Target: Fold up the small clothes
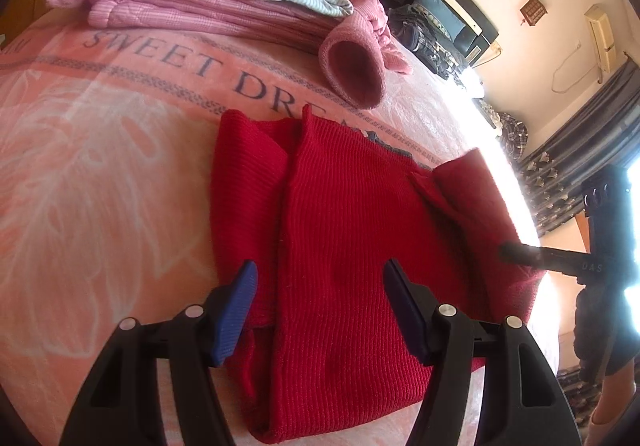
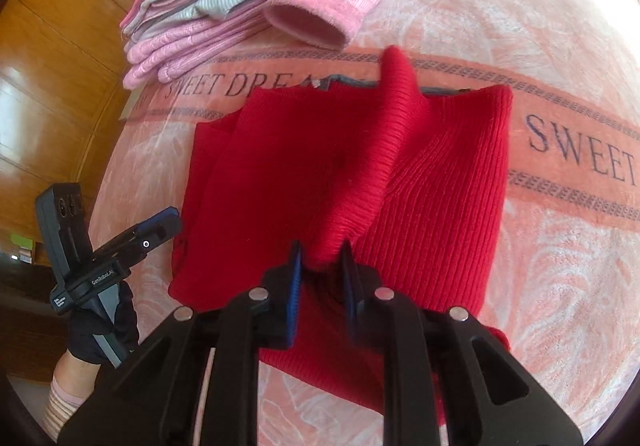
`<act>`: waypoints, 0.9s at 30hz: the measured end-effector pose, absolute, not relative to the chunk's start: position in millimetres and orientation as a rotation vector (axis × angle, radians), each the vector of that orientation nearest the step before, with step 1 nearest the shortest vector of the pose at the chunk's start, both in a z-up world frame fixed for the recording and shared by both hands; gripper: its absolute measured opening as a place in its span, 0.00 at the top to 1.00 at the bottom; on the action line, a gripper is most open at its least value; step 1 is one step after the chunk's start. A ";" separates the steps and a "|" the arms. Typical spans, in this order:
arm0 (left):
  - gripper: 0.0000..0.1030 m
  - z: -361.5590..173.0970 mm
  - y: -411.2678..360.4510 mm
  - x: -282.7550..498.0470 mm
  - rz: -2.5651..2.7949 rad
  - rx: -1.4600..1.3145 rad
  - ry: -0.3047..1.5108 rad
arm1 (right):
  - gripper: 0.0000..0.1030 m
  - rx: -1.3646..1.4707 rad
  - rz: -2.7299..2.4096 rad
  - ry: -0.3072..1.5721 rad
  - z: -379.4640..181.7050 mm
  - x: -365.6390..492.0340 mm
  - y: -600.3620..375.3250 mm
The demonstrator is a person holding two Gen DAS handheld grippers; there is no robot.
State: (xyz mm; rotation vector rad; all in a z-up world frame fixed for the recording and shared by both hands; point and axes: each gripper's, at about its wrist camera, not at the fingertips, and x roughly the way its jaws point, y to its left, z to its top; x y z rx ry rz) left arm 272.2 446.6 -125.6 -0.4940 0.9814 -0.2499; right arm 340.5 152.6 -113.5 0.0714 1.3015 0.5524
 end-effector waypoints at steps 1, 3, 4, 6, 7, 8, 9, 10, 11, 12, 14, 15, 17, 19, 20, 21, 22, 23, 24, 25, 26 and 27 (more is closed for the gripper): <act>0.36 -126.0 448.9 272.1 -0.248 -0.498 0.981 | 0.90 0.064 0.565 1.316 -120.0 340.0 161.8; 0.36 -126.9 452.5 271.9 -0.243 -0.505 0.982 | 0.88 0.026 0.555 1.342 -132.3 337.1 177.5; 0.36 -127.7 453.6 271.9 -0.241 -0.508 0.984 | 0.86 0.001 0.552 1.350 -137.4 335.6 184.1; 0.36 -129.3 455.5 272.2 -0.237 -0.516 0.987 | 0.76 -0.014 0.572 1.354 -140.6 331.4 190.9; 0.36 -129.8 455.4 272.7 -0.237 -0.520 0.989 | 0.73 -0.005 0.584 1.353 -138.1 329.3 191.5; 0.36 -130.5 455.2 273.3 -0.236 -0.523 0.990 | 0.67 0.013 0.605 1.344 -133.1 327.1 189.4; 0.36 -130.3 454.7 273.2 -0.236 -0.524 0.991 | 0.65 0.027 0.624 1.333 -127.2 325.1 187.3; 0.36 -129.6 453.7 273.3 -0.237 -0.525 0.992 | 0.65 0.033 0.635 1.323 -120.0 322.5 184.6; 0.36 -128.2 452.7 273.3 -0.239 -0.526 0.991 | 0.65 0.036 0.645 1.312 -111.8 319.6 181.1; 0.36 -126.1 451.1 273.6 -0.243 -0.528 0.989 | 0.62 0.037 0.651 1.300 -103.3 316.4 176.9; 0.36 -120.9 446.5 273.9 -0.255 -0.528 0.983 | 0.53 0.035 0.651 1.271 -86.6 308.7 165.5; 0.36 -118.0 443.5 274.4 -0.261 -0.529 0.980 | 0.52 0.027 0.645 1.259 -79.6 304.6 159.4; 0.36 -113.5 436.7 275.9 -0.282 -0.535 0.978 | 0.43 0.012 0.625 1.240 -69.3 296.6 144.0; 0.36 -111.4 430.5 277.3 -0.305 -0.553 0.983 | 0.40 0.001 0.590 1.221 -64.2 288.3 125.0; 0.36 -110.8 426.5 278.0 -0.316 -0.563 0.989 | 0.40 -0.005 0.584 1.221 -64.4 284.8 116.1; 0.36 -110.9 422.1 278.9 -0.325 -0.570 0.997 | 0.39 -0.005 0.581 1.226 -67.1 281.7 107.4; 0.36 -111.8 417.4 280.1 -0.335 -0.579 1.008 | 0.38 -0.005 0.580 1.232 -71.2 279.3 100.2; 0.36 -112.9 412.8 280.6 -0.345 -0.590 1.018 | 0.37 -0.010 0.582 1.237 -76.0 277.1 94.5; 0.36 -114.5 407.8 281.6 -0.356 -0.604 1.032 | 0.37 -0.015 0.587 1.239 -81.9 276.4 92.0; 0.36 -116.2 403.3 282.4 -0.367 -0.619 1.044 | 0.37 -0.012 0.592 1.244 -88.3 276.8 90.8; 0.36 -117.6 398.7 283.1 -0.377 -0.633 1.056 | 0.37 -0.004 0.599 1.250 -94.2 278.2 90.8; 0.36 -118.6 394.0 283.9 -0.386 -0.645 1.065 | 0.37 0.006 0.610 1.255 -99.2 279.5 90.8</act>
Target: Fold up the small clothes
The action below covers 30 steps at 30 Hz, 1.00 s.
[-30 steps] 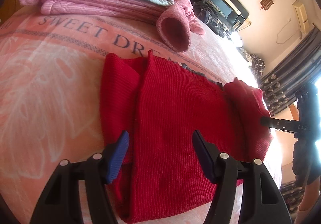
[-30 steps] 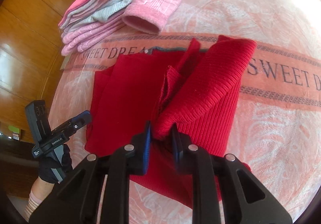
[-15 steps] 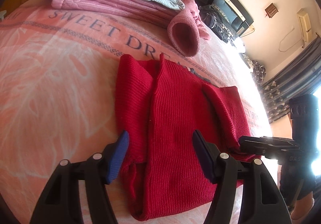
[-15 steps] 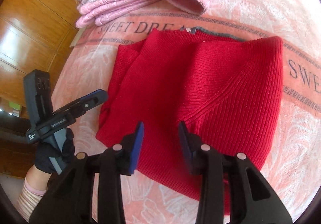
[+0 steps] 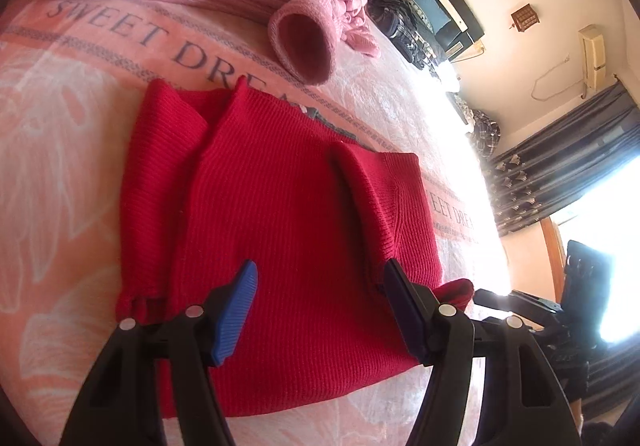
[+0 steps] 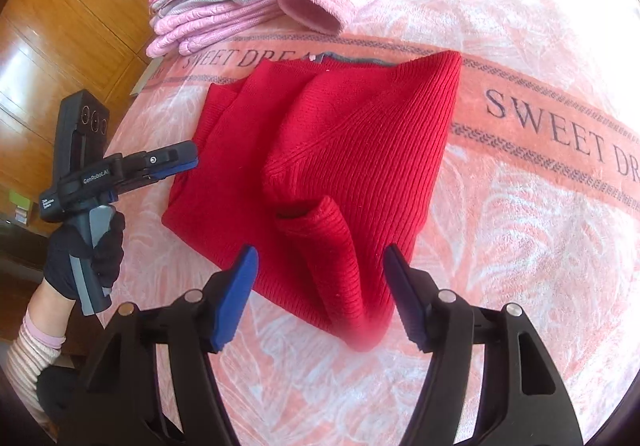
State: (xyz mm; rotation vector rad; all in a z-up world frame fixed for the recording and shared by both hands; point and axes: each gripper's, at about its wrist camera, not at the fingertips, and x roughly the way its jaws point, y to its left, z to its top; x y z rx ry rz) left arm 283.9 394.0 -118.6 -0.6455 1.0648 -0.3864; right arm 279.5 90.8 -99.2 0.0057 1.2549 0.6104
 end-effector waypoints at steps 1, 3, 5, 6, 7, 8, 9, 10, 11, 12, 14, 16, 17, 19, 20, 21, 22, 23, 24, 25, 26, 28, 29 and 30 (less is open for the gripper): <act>0.36 -119.4 389.8 284.8 -0.394 -0.656 1.072 | 0.37 0.012 0.629 1.257 -104.0 281.9 93.5; 0.36 -121.1 383.0 287.7 -0.404 -0.677 1.085 | 0.37 0.005 0.654 1.257 -111.7 287.1 101.3; 0.36 -124.4 377.2 291.4 -0.412 -0.706 1.101 | 0.47 -0.016 0.670 1.256 -119.2 291.2 109.3; 0.36 -127.3 375.3 293.5 -0.414 -0.722 1.110 | 0.70 -0.017 0.679 1.259 -122.3 292.4 111.0; 0.36 -129.8 372.7 295.3 -0.416 -0.735 1.118 | 0.80 0.004 0.696 1.266 -124.4 293.8 110.0; 0.36 -132.6 369.4 297.2 -0.421 -0.747 1.128 | 0.92 0.047 0.723 1.271 -125.0 294.9 106.4; 0.36 -135.7 365.7 298.6 -0.428 -0.757 1.138 | 0.92 0.078 0.740 1.263 -123.4 294.5 102.0; 0.36 -138.9 362.3 300.2 -0.438 -0.772 1.148 | 0.93 0.089 0.746 1.246 -119.9 292.8 97.1; 0.36 -143.0 358.1 302.4 -0.451 -0.793 1.161 | 0.93 0.100 0.755 1.232 -115.6 291.2 92.3; 0.36 -147.2 355.5 304.9 -0.464 -0.823 1.171 | 0.93 0.125 0.769 1.223 -110.7 289.5 86.6; 0.36 -155.2 349.0 310.1 -0.496 -0.907 1.174 | 0.93 0.180 0.794 1.201 -101.0 285.7 74.3; 0.36 -161.3 341.5 318.7 -0.521 -0.975 1.168 | 0.93 0.201 0.808 1.184 -93.2 281.6 65.4; 0.36 -163.8 337.2 323.9 -0.533 -0.998 1.165 | 0.93 0.201 0.809 1.179 -90.5 279.7 62.6; 0.36 -167.7 330.9 333.5 -0.538 -1.046 1.144 | 0.93 0.205 0.815 1.171 -87.5 277.5 59.0; 0.36 -169.1 328.0 338.8 -0.544 -1.075 1.129 | 0.93 0.207 0.817 1.169 -87.1 277.2 57.1; 0.36 -170.7 324.6 344.2 -0.553 -1.100 1.120 | 0.93 0.206 0.819 1.168 -86.9 276.3 56.7; 0.36 -171.5 321.2 349.8 -0.562 -1.114 1.113 | 0.93 0.206 0.823 1.168 -87.3 275.8 56.2; 0.36 -172.4 317.4 355.7 -0.570 -1.115 1.112 | 0.93 0.206 0.827 1.169 -87.7 275.1 56.2; 0.36 -173.9 314.0 361.4 -0.571 -1.112 1.115 | 0.93 0.207 0.833 1.169 -87.7 274.1 55.7; 0.36 -176.4 310.1 366.6 -0.571 -1.110 1.121 | 0.93 0.207 0.841 1.168 -87.6 273.2 55.5; 0.36 -180.6 306.8 371.4 -0.579 -1.113 1.130 | 0.93 0.207 0.847 1.166 -87.0 272.0 55.4; 0.36 -190.0 300.4 378.2 -0.592 -1.115 1.155 | 0.93 0.208 0.859 1.158 -84.9 269.6 54.5; 0.37 -191.8 298.8 379.4 -0.599 -1.112 1.154 | 0.93 0.209 0.865 1.152 -83.1 268.4 53.6; 0.37 -191.5 296.9 380.6 -0.610 -1.105 1.154 | 0.94 0.212 0.868 1.143 -80.9 267.3 52.4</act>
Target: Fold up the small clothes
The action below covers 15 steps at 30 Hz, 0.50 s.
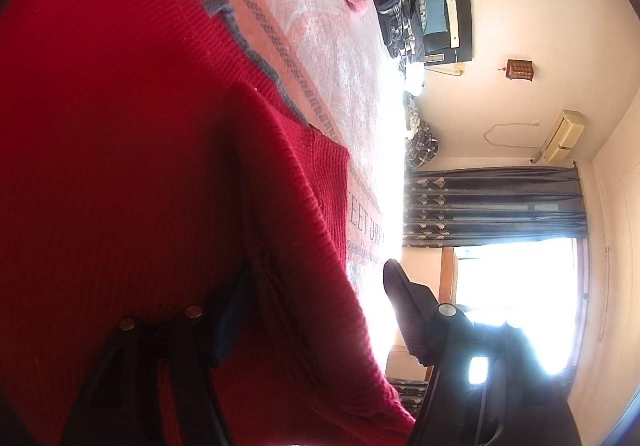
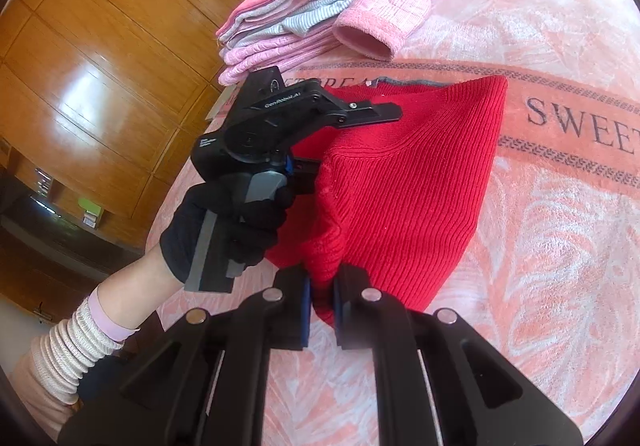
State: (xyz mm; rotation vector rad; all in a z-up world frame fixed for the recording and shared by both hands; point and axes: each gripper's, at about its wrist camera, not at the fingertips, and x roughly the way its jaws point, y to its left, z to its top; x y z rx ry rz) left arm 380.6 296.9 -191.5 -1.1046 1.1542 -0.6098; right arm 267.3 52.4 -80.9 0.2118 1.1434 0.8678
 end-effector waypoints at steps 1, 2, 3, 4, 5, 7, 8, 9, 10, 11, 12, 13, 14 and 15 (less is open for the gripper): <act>0.37 -190.3 295.8 381.7 -0.618 -1.100 1.155 | 0.94 0.218 0.871 1.136 -78.5 266.3 50.8; 0.38 -189.0 295.3 382.7 -0.624 -1.103 1.153 | 0.94 0.225 0.875 1.132 -76.5 265.7 48.3; 0.40 -187.2 295.5 383.7 -0.631 -1.109 1.146 | 0.94 0.230 0.878 1.129 -75.2 265.6 47.5; 0.44 -185.7 295.4 384.0 -0.639 -1.112 1.135 | 0.94 0.233 0.879 1.127 -74.1 265.1 47.0; 0.55 -184.6 294.7 383.9 -0.646 -1.103 1.130 | 0.94 0.237 0.880 1.127 -73.6 264.8 46.5; 0.62 -180.6 291.6 385.9 -0.656 -1.087 1.117 | 0.94 0.249 0.884 1.132 -74.3 264.0 47.8; 0.68 -179.1 291.1 387.1 -0.661 -1.081 1.109 | 0.94 0.248 0.886 1.133 -74.5 263.1 48.8; 0.73 -177.5 291.3 388.2 -0.666 -1.070 1.103 | 0.94 0.241 0.887 1.134 -74.5 262.3 51.0; 0.75 -176.2 291.7 388.5 -0.670 -1.057 1.097 | 0.94 0.237 0.889 1.134 -74.5 261.5 53.4; 0.78 -174.3 292.5 388.4 -0.671 -1.043 1.089 | 0.94 0.237 0.893 1.134 -74.6 260.5 55.3; 0.80 -171.2 294.0 389.2 -0.673 -1.035 1.078 | 0.94 0.240 0.898 1.133 -73.9 258.5 57.0; 0.80 -167.8 297.6 388.6 -0.678 -1.029 1.062 | 0.94 0.243 0.908 1.131 -73.4 258.5 60.1; 0.81 -163.2 301.8 387.7 -0.682 -1.017 1.044 | 0.94 0.247 0.920 1.129 -72.3 258.1 64.1; 0.81 -157.7 308.1 386.0 -0.686 -1.001 1.026 | 0.94 0.250 0.932 1.126 -71.2 258.4 69.1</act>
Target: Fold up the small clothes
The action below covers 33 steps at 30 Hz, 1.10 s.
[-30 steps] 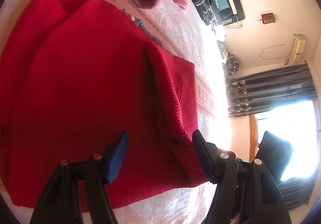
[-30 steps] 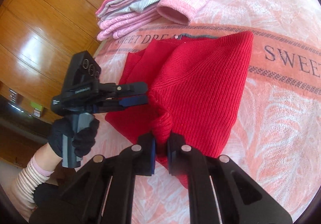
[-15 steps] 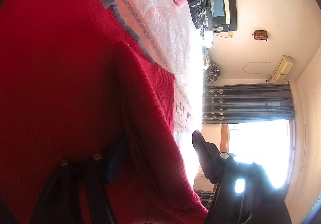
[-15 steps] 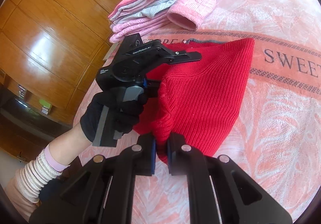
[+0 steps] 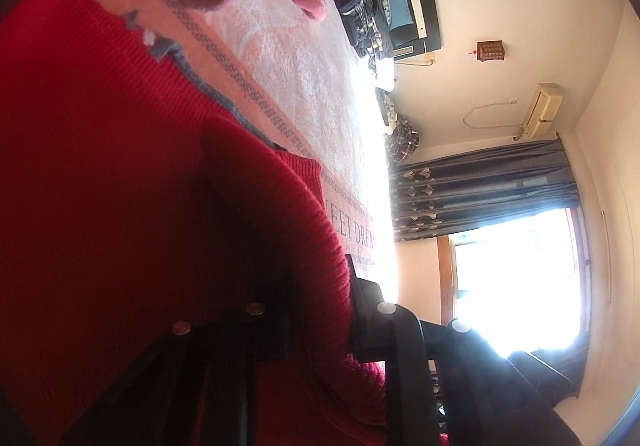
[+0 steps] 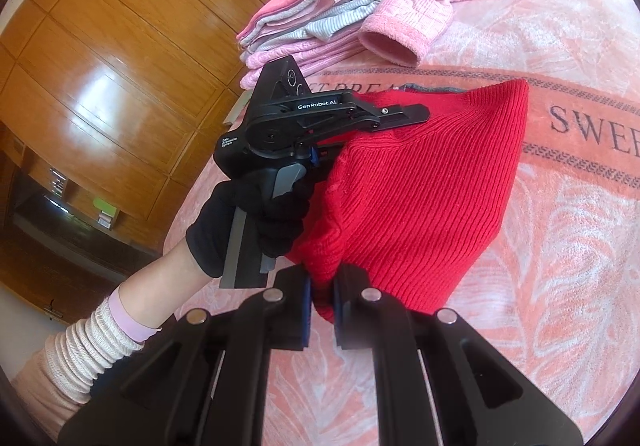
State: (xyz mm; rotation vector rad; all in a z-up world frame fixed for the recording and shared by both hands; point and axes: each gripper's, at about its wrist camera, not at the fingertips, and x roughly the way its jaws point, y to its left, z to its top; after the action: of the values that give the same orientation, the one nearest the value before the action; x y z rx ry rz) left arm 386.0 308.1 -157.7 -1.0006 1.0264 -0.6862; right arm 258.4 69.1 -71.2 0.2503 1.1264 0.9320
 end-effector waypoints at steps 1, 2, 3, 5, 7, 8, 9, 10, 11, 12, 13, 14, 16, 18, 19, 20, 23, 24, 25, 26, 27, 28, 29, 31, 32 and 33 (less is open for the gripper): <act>0.82 -151.5 314.4 384.5 -0.690 -0.982 1.008 | 0.94 0.253 0.945 1.124 -69.4 258.9 75.8; 0.82 -144.6 321.7 382.7 -0.695 -0.964 0.987 | 0.94 0.255 0.962 1.121 -67.3 258.7 82.8; 0.82 -137.3 329.1 381.9 -0.700 -0.949 0.967 | 0.94 0.253 0.978 1.117 -64.8 258.1 90.5; 0.82 -124.3 346.9 380.0 -0.708 -0.926 0.929 | 0.94 0.242 1.008 1.113 -60.8 256.6 109.9; 0.82 -115.7 366.6 378.3 -0.712 -0.908 0.902 | 0.94 0.221 1.034 1.111 -59.0 254.3 130.9; 0.82 -112.1 376.9 377.1 -0.709 -0.897 0.890 | 0.94 0.210 1.045 1.113 -59.3 253.7 142.5; 0.82 -109.6 386.4 377.0 -0.705 -0.887 0.881 | 0.94 0.204 1.056 1.117 -60.3 253.6 154.1; 0.82 -108.7 395.0 377.0 -0.700 -0.878 0.877 | 0.94 0.201 1.067 1.124 -62.7 254.1 165.5; 0.82 -109.7 404.4 376.6 -0.692 -0.870 0.878 | 0.94 0.197 1.075 1.132 -65.5 254.5 177.6; 0.82 -112.0 413.8 376.5 -0.683 -0.868 0.878 | 0.94 0.190 1.083 1.140 -68.5 254.3 189.8; 0.82 -115.5 422.1 376.3 -0.677 -0.872 0.878 | 0.94 0.177 1.088 1.146 -71.7 254.3 201.7; 0.82 -120.3 431.6 374.9 -0.670 -0.878 0.879 | 0.94 0.159 1.091 1.151 -75.0 253.8 213.0; 0.82 -130.7 450.5 369.0 -0.655 -0.882 0.878 | 0.94 0.141 1.100 1.170 -83.5 252.4 233.2; 0.82 -139.6 465.1 365.5 -0.639 -0.866 0.882 | 0.94 0.127 1.109 1.191 -93.0 251.2 251.2; 0.82 -143.5 471.9 363.6 -0.634 -0.852 0.885 | 0.94 0.119 1.111 1.201 -97.8 250.7 259.1; 0.82 -147.8 476.9 363.4 -0.627 -0.838 0.887 | 0.94 0.108 1.111 1.211 -103.0 249.7 266.4; 0.82 -165.1 488.3 359.3 -0.608 -0.814 0.900 | 0.94 0.045 1.089 1.237 -120.8 246.0 284.3; 0.82 -172.7 491.7 357.0 -0.600 -0.813 0.907 | 0.94 0.020 1.078 1.249 -127.2 245.0 289.1; 0.82 -178.5 493.5 355.9 -0.589 -0.812 0.915 | 0.94 -0.005 1.065 1.261 -134.2 243.7 292.9; 0.82 -183.4 494.8 355.9 -0.582 -0.811 0.920 | 0.94 -0.020 1.057 1.272 -139.9 243.6 295.3; 0.82 -188.6 496.5 355.0 -0.576 -0.808 0.924 | 0.93 -0.031 1.051 1.283 -145.4 243.2 297.2; 0.82 -190.9 498.0 354.5 -0.573 -0.807 0.923 | 0.93 -0.043 1.042 1.291 -150.7 243.0 296.6; 0.82 -191.8 500.0 355.5 -0.571 -0.814 0.919 | 0.93 -0.056 1.031 1.298 -155.6 243.9 297.5; 0.81 -192.0 505.2 353.4 -0.560 -0.833 0.911 | 0.89 -0.049 1.029 1.314 -161.0 244.5 296.4; 0.80 -191.4 507.3 355.6 -0.552 -0.839 0.907 | 0.87 -0.034 1.030 1.319 -161.6 245.3 294.7; 0.76 -189.8 508.0 356.1 -0.548 -0.842 0.906 | 0.80 -0.015 1.042 1.329 -160.6 245.4 291.9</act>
State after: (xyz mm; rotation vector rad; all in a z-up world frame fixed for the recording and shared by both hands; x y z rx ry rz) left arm 356.1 508.0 -189.8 -0.8419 0.9060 -0.5476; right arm 245.4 291.9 -160.6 -0.0146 1.3286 1.0423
